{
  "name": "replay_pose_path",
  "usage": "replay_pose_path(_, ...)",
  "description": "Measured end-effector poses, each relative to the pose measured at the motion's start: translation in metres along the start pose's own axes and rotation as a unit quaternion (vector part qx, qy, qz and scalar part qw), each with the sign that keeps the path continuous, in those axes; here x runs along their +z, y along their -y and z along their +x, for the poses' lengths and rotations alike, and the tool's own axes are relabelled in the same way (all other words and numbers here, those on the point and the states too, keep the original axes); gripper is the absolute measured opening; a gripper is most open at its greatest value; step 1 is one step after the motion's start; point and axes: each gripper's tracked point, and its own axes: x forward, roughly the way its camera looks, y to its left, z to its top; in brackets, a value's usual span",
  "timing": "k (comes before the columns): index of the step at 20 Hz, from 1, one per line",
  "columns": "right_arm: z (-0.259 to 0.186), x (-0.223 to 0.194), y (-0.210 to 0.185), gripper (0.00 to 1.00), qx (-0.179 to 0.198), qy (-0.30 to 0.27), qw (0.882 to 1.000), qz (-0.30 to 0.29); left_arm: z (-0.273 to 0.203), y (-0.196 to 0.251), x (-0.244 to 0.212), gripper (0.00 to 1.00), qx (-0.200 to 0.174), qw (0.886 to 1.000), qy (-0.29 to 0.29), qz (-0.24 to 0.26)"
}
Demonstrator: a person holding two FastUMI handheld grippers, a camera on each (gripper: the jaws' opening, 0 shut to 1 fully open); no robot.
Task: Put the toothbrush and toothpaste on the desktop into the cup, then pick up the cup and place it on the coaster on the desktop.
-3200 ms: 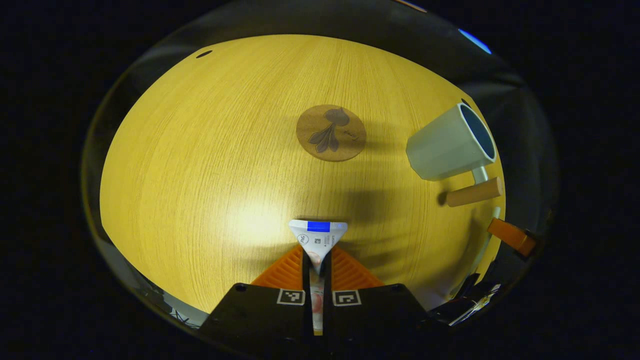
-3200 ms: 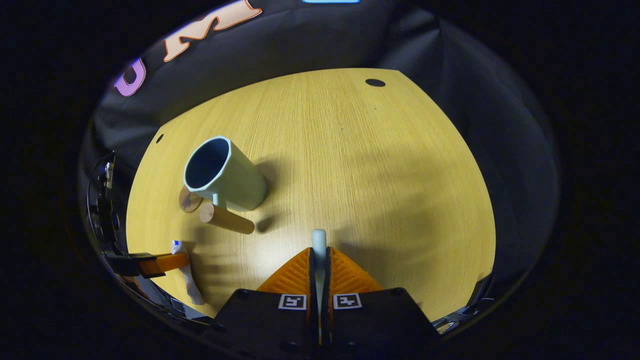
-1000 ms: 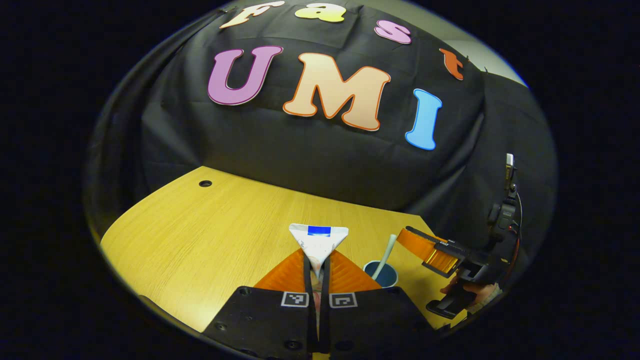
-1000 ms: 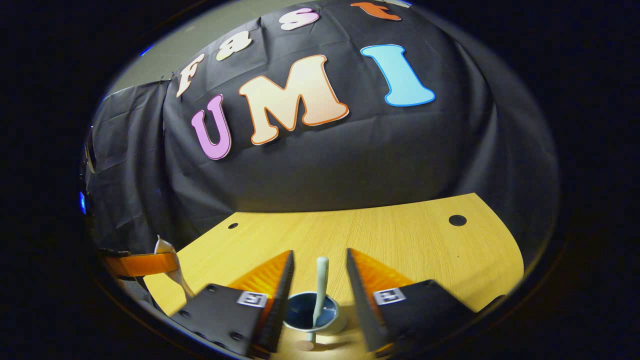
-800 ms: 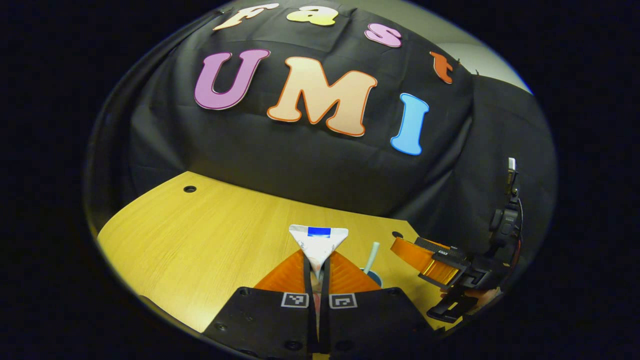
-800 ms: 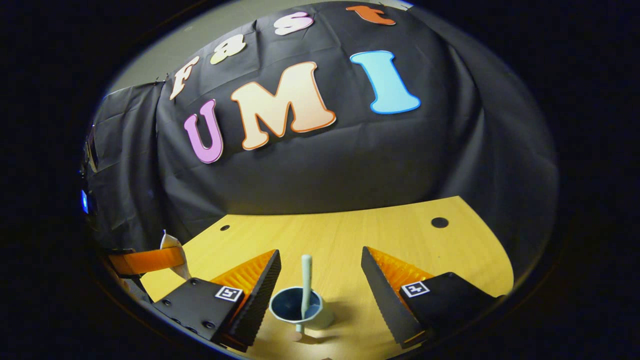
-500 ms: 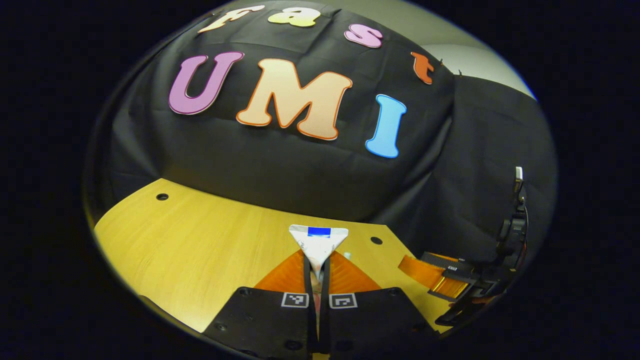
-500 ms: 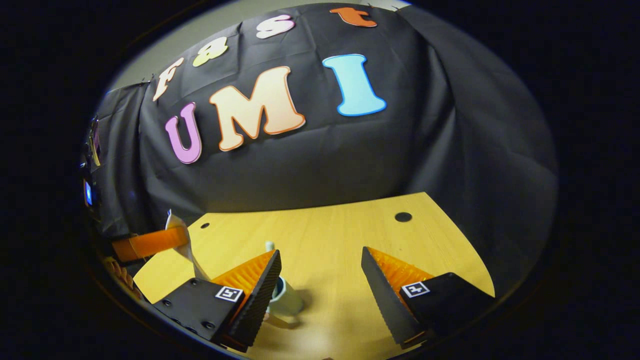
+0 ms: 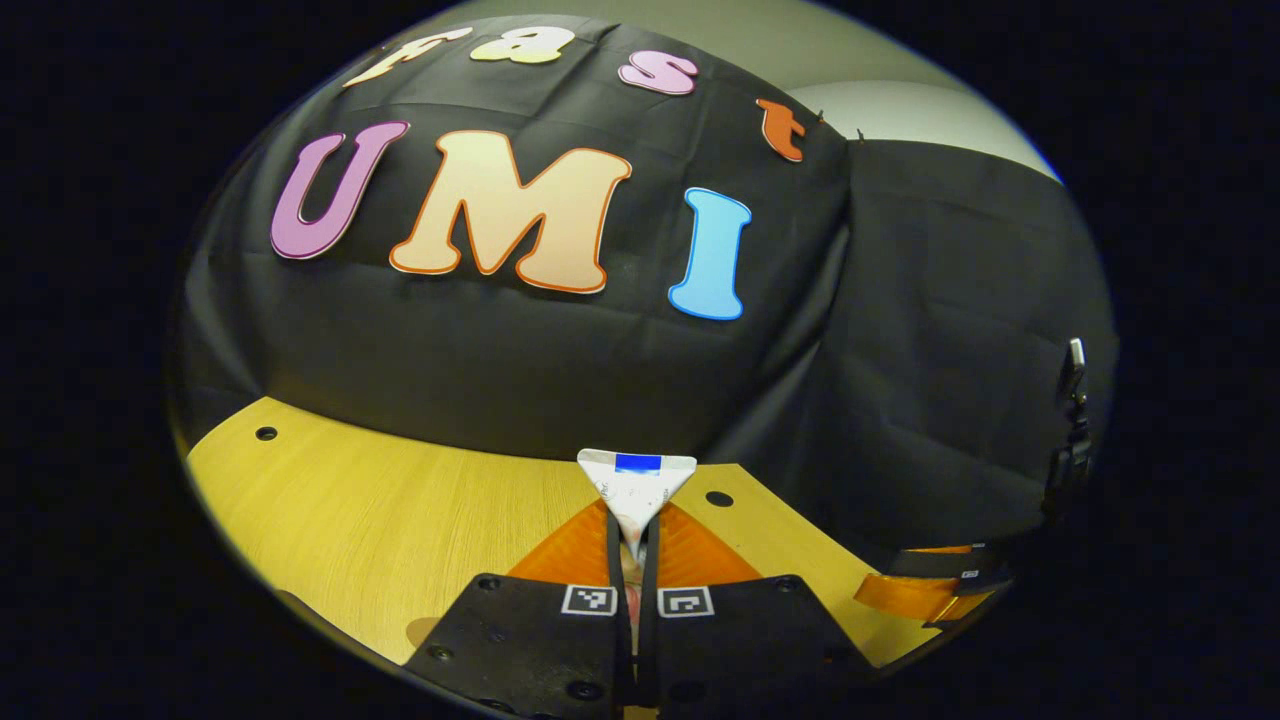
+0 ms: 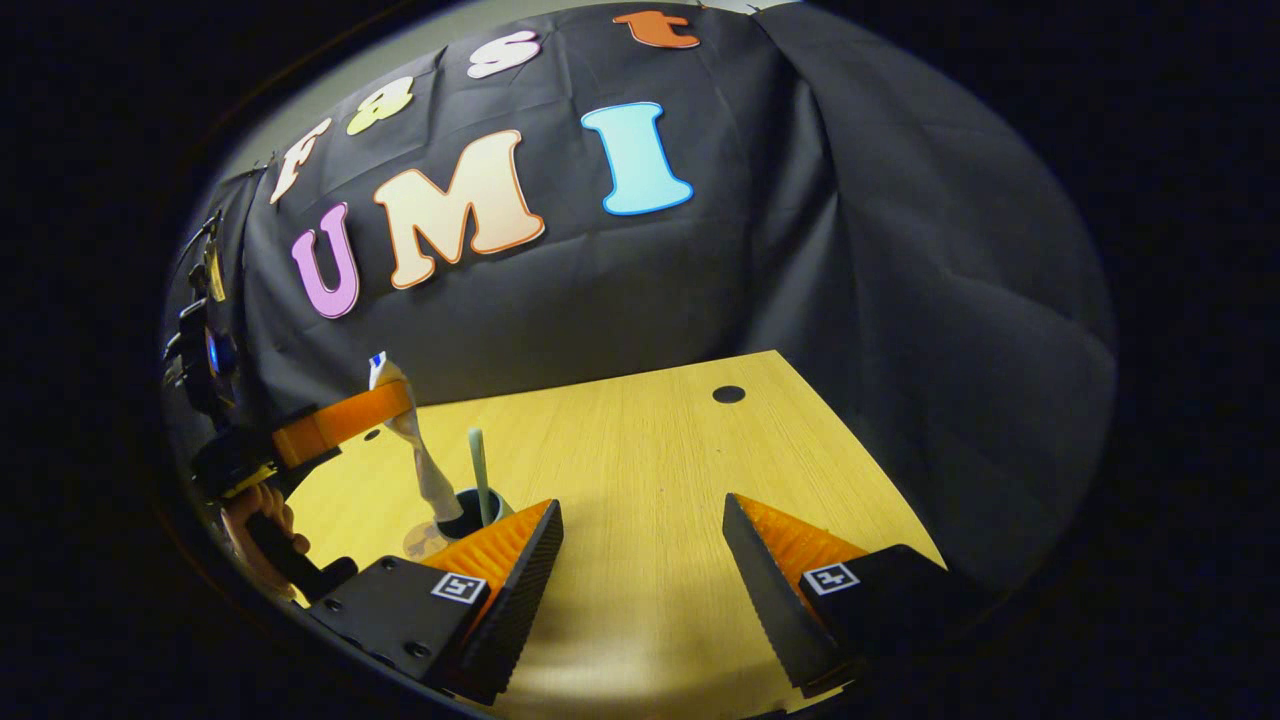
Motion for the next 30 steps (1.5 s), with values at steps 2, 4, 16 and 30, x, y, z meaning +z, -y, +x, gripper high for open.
replay_pose_path(2, -0.006, -0.003, 0.004, 0.95, -0.003, -0.005, 1.000, -0.001, 0.003, 0.002, -0.015, 0.00, -0.004, 1.000, -0.008, 0.008)
replay_pose_path(4, -0.011, -0.003, 0.006, 0.99, 0.000, -0.006, 1.000, -0.003, 0.004, 0.006, -0.027, 0.01, -0.008, 1.000, -0.013, 0.013)
replay_pose_path(16, -0.012, -0.007, 0.001, 0.99, 0.047, -0.020, 0.998, -0.039, -0.018, 0.005, -0.026, 0.84, 0.025, 0.999, 0.006, 0.020)
replay_pose_path(30, 0.011, -0.026, -0.085, 0.99, 0.165, -0.091, 0.981, -0.054, -0.118, -0.090, -0.022, 0.94, 0.182, 0.983, -0.011, -0.004)
